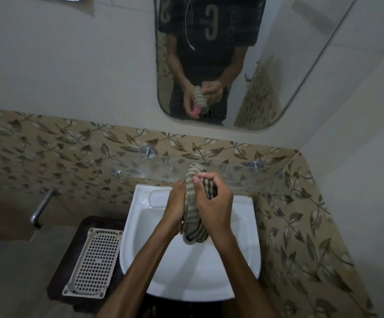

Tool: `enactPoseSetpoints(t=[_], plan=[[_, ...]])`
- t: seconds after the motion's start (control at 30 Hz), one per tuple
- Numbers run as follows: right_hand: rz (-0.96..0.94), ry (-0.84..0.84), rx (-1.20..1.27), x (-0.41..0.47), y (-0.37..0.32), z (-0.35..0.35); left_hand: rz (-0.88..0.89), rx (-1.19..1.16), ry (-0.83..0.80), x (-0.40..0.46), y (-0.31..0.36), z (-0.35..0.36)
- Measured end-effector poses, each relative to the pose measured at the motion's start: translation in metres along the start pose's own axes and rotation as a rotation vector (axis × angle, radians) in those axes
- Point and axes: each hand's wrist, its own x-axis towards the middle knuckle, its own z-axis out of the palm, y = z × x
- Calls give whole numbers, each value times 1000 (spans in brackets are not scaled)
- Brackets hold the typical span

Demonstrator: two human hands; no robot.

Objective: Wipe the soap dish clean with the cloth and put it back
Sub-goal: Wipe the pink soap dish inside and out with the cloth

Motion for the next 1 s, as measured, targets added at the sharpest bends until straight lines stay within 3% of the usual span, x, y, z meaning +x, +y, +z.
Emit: enactPoseSetpoints(t=[0.2, 0.43, 0.6, 0.73, 1.0], plan=[[56, -176, 41, -49, 5, -6, -57, -83, 52, 2, 3, -9], [147, 47, 279, -18, 8, -37, -40, -372, 124, 10, 3, -29], [397, 50, 592, -11, 2, -47, 41, -331, 86, 7, 26, -32], [491, -16, 676, -11, -9, -39, 86, -163, 48, -5, 33, -14], [344, -61, 476, -8, -31, -30, 144, -52, 11, -18, 42, -4]])
